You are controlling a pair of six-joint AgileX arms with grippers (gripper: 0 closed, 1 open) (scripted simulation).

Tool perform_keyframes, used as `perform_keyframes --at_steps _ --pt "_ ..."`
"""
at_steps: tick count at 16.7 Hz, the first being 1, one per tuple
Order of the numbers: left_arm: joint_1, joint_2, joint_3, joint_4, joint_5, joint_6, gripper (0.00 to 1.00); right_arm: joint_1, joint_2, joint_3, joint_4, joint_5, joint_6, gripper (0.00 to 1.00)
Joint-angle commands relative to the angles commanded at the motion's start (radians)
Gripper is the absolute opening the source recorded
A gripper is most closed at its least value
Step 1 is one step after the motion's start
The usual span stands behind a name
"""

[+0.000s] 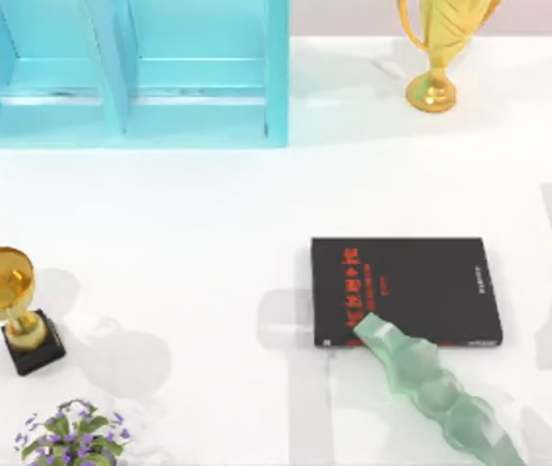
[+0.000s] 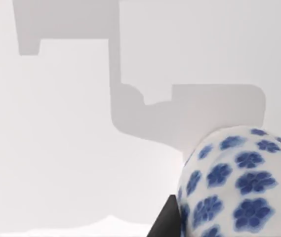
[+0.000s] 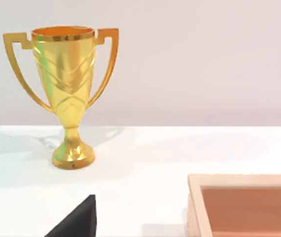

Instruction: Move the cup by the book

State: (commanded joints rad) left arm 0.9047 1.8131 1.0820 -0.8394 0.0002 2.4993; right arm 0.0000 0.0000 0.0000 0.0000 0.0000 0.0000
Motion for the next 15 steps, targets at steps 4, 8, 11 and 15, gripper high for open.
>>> perform_keyframes --at_steps 4,8,11,15 --pt "0.0 0.0 0.0 0.0 0.0 0.0 0.0 0.0 0.0 0.0 0.0 0.0 0.0 1.0" --pt "-0.001 -0.001 0.0 0.0 0.0 0.002 0.0 0.0 0.0 0.0 0.0 0.0 0.0 1.0" --pt "0.0 -0.012 0.02 -0.033 0.0 0.0 0.0 0.0 0.0 0.0 0.0 0.0 0.0 1.0" --pt "-0.002 -0.053 0.088 -0.139 0.0 0.0 0.0 0.0 0.0 0.0 0.0 0.0 0.0 1.0"
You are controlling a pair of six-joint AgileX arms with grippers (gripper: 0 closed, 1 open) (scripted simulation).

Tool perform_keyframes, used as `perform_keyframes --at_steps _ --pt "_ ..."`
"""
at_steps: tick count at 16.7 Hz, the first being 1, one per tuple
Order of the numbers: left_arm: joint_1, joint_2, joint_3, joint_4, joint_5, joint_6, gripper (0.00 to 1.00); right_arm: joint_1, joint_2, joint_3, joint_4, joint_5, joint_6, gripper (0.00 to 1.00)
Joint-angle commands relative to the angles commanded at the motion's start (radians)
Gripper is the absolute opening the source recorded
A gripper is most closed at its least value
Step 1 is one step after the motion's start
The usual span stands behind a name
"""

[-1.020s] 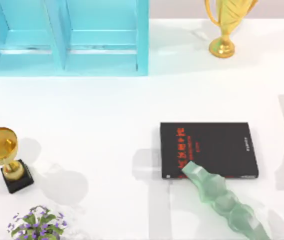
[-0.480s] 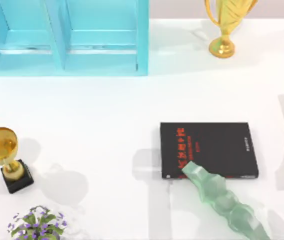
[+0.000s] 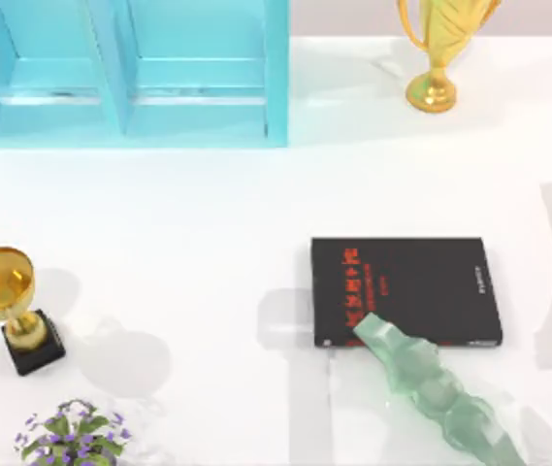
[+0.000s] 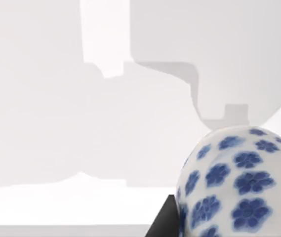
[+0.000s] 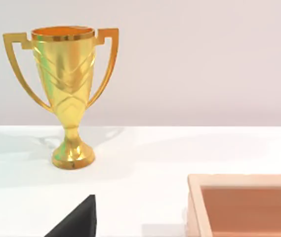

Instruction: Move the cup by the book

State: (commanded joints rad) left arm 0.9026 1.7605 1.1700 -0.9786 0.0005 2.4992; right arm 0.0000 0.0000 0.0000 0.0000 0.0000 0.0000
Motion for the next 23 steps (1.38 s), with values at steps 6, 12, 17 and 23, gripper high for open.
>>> perform_keyframes --at_steps 6,12,17,23 --pt "-0.001 -0.022 0.036 -0.058 0.0 -0.001 0.0 0.0 0.0 0.0 0.0 0.0 0.0 1.0" --pt "-0.032 -0.009 0.066 -0.071 -0.004 -0.091 0.0 0.0 0.0 0.0 0.0 0.0 0.0 1.0" --pt "-0.164 0.018 0.188 -0.122 -0.015 -0.397 0.0 0.0 0.0 0.0 0.0 0.0 0.0 1.0" --pt "-0.432 0.078 0.415 -0.215 -0.026 -0.952 0.0 0.0 0.0 0.0 0.0 0.0 0.0 1.0"
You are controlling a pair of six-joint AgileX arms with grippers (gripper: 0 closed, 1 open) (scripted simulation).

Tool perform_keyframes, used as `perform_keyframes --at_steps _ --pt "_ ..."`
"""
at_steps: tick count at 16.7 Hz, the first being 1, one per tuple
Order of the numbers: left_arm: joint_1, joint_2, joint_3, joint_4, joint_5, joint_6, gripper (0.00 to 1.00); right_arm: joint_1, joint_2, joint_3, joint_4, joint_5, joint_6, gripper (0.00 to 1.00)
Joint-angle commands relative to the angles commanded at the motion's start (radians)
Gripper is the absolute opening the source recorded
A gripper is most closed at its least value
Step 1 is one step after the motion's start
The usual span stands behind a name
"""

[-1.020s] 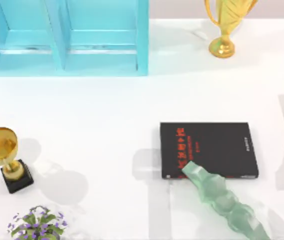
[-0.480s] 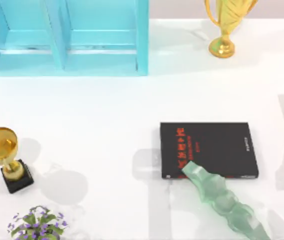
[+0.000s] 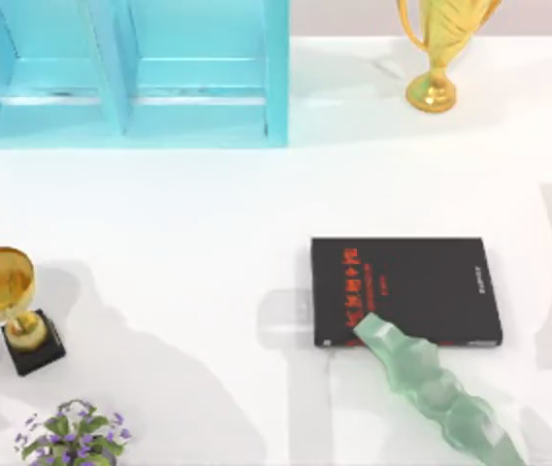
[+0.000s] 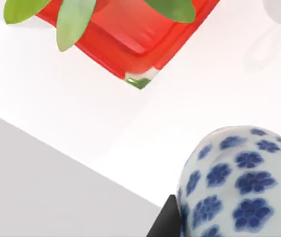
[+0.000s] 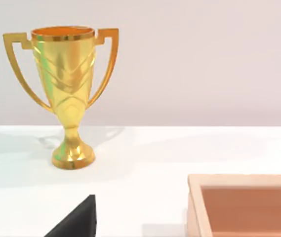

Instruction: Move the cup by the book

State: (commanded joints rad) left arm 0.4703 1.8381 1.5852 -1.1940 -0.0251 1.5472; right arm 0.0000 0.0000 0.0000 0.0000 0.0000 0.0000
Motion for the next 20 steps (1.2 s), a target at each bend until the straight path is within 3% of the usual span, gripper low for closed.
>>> perform_keyframes --at_steps 13,20 --pt "-0.693 0.288 0.516 -0.209 0.011 -1.398 0.0 0.0 0.0 0.0 0.0 0.0 0.0 1.0" --pt "-0.984 0.466 0.681 -0.297 0.029 -1.946 0.0 0.0 0.0 0.0 0.0 0.0 0.0 1.0"
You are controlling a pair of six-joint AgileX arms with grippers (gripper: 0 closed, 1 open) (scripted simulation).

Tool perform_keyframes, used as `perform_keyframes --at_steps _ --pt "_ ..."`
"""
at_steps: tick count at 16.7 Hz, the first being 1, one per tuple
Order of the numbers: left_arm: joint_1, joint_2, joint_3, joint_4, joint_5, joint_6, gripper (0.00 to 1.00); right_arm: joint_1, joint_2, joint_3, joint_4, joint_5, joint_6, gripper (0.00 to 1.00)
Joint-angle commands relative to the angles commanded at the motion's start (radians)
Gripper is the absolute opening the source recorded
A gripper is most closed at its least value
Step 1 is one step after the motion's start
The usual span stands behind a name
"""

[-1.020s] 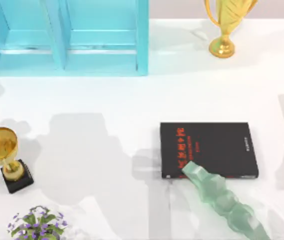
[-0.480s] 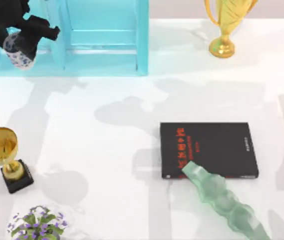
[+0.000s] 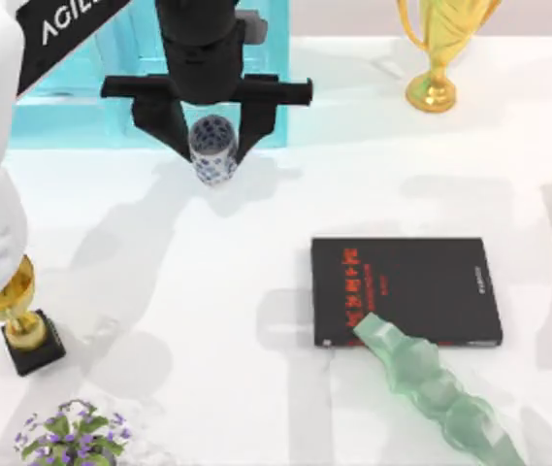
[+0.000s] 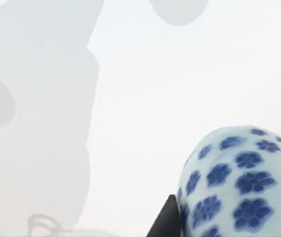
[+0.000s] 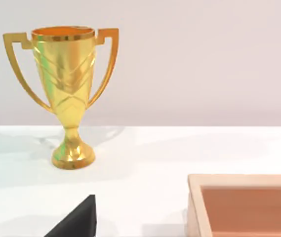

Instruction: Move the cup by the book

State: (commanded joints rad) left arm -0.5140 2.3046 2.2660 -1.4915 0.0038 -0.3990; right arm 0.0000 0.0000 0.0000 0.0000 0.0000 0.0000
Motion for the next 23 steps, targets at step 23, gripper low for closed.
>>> perform_keyframes --at_steps 23 --pt "-0.099 0.046 -0.248 0.236 0.011 -0.183 0.0 0.0 0.0 0.0 0.0 0.0 0.0 1.0"
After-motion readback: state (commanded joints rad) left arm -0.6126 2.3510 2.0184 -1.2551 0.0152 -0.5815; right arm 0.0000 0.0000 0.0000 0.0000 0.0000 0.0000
